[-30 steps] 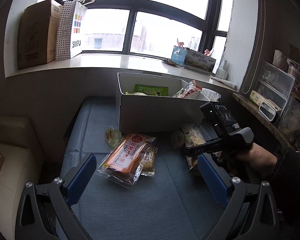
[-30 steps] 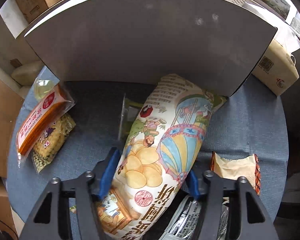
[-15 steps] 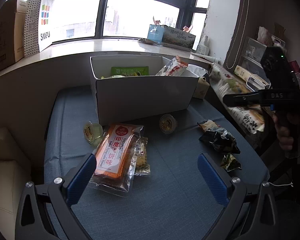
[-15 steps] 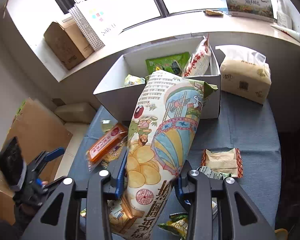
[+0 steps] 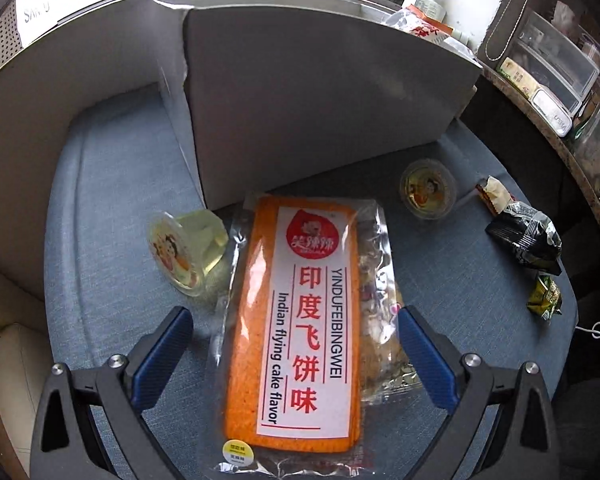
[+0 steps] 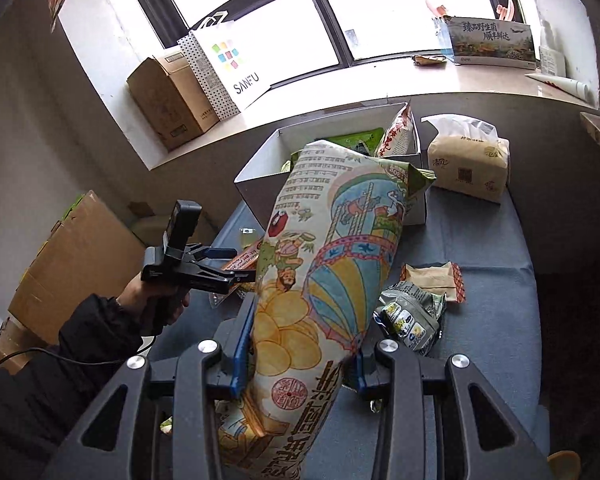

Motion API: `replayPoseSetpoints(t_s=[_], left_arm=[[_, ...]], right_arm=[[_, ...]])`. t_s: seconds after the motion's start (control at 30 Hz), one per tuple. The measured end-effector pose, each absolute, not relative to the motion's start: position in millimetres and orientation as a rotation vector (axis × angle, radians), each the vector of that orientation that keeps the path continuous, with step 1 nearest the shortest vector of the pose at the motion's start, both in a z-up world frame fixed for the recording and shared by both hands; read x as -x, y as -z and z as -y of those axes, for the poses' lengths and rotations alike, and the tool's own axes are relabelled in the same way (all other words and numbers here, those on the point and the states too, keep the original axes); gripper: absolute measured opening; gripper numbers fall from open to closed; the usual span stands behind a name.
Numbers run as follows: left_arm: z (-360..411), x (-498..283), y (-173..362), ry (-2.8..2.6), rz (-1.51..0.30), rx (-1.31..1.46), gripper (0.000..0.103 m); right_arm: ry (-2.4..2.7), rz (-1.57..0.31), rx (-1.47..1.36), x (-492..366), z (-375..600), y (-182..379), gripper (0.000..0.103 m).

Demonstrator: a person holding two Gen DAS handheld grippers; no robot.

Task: Organize snacks
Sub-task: 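Grasp the long potato-chip bag with the right gripper while the left grasps the orange flying-cake pack, then drop the flying-cake pack into the white box with the left gripper while the right drops the chip bag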

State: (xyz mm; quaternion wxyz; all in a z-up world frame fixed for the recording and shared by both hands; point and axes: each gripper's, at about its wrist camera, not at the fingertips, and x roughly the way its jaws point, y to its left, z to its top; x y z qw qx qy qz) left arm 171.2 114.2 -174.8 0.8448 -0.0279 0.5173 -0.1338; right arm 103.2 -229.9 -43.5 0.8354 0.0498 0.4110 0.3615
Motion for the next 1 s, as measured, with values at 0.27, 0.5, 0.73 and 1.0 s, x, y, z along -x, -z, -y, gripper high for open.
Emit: replayPoseSetpoints(t_s=[0.27, 0.5, 0.73, 1.0], left_arm=[[-123, -165, 168, 0.314, -1.071, 0.086, 0.07], [-115, -128, 137, 0.283, -0.956, 0.05, 0.058], [-95, -65, 76, 0.265, -0.721, 0.149, 0.058], [-70, -76, 17, 0.283, -0.569, 0.175, 0.058]], right_arm=[[-0.777, -0.898, -0.11, -106, 226, 58, 0.042], [-0.78, -0.907, -0.048, -104, 208, 66, 0.042], [-0.756, -0.884, 0.017, -112, 190, 72, 0.042], [-0.767, -0.787, 0.044, -164, 164, 37, 0.042]])
